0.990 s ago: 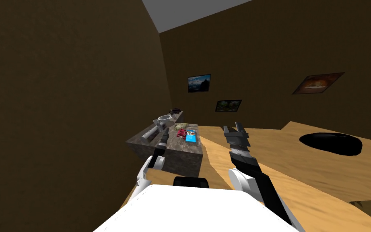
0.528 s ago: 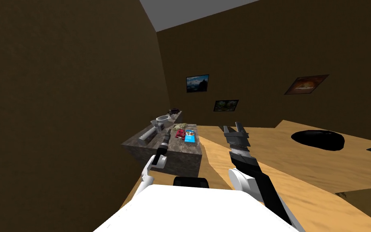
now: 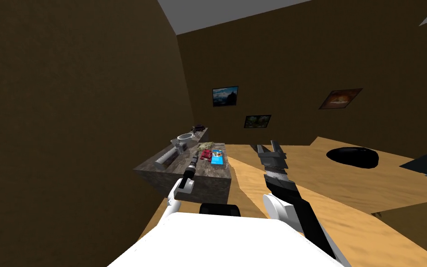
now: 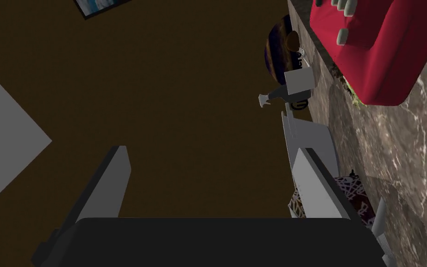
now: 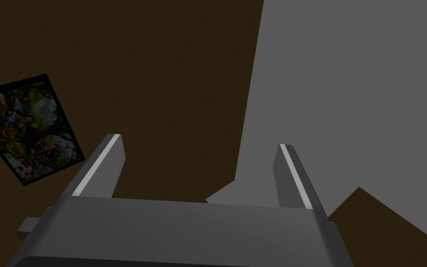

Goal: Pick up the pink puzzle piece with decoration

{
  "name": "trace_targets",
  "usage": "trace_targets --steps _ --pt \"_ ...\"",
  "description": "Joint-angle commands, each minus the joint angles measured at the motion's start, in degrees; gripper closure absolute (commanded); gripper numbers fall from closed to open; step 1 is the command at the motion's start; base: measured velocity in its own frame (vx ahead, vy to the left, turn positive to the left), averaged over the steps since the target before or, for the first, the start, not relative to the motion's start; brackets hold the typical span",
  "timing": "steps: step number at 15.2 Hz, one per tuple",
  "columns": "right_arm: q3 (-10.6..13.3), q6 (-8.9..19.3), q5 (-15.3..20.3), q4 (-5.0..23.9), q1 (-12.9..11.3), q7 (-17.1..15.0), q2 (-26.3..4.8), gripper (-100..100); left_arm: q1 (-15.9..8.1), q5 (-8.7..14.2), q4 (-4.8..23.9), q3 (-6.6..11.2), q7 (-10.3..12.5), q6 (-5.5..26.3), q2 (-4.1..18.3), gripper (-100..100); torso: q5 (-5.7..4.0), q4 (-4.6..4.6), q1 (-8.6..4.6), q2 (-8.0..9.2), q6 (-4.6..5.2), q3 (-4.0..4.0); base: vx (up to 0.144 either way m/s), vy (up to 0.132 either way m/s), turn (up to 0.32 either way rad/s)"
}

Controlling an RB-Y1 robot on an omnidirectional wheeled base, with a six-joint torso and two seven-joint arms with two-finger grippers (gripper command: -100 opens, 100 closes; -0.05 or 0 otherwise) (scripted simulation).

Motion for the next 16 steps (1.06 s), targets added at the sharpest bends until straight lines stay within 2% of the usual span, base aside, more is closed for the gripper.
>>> trace_targets --steps 1,7,8,10,11,16 --pt "0.00 0.00 0.00 0.00 0.00 0.00 0.00 0 -0.56 -0.39 2.44 -0.16 -0.27 0.27 -0.51 -100 0.00 0.00 0.00 0.00 0.00 0.00 0.015 -0.005 -0.076" --pt "0.00 0.00 0.00 0.00 0.00 0.00 0.00 0 -1.25 -1.17 8.09 -0.60 -0.72 1.44 -1.96 -100 0.00 0.01 0.00 0.05 -0.01 0.03 0.007 -0.002 -0.049" --pt "0.00 0.00 0.00 0.00 0.00 0.00 0.00 0 -1.08 -1.22 8.66 -0.66 -0.74 1.62 -2.10 -100 0.00 0.01 0.00 0.05 -0.01 0.03 0.002 -0.001 -0.016" --pt "0.00 0.00 0.00 0.00 0.00 0.00 0.00 0 -0.88 -1.22 7.70 -0.67 -0.81 1.49 -2.11 -100 0.00 0.02 0.02 0.07 -0.02 0.04 0.000 0.000 0.000" --pt "0.00 0.00 0.00 0.00 0.00 0.00 0.00 0 -0.88 -1.22 7.70 -0.67 -0.81 1.49 -2.11 100 0.00 0.02 0.02 0.08 -0.02 0.05 0.000 0.000 0.000" --pt "0.00 0.00 0.00 0.00 0.00 0.00 0.00 0 -0.83 -1.20 7.75 -0.63 -0.79 1.53 -2.10 100 -0.05 0.07 -0.08 0.15 0.02 0.11 0.000 0.001 0.003"
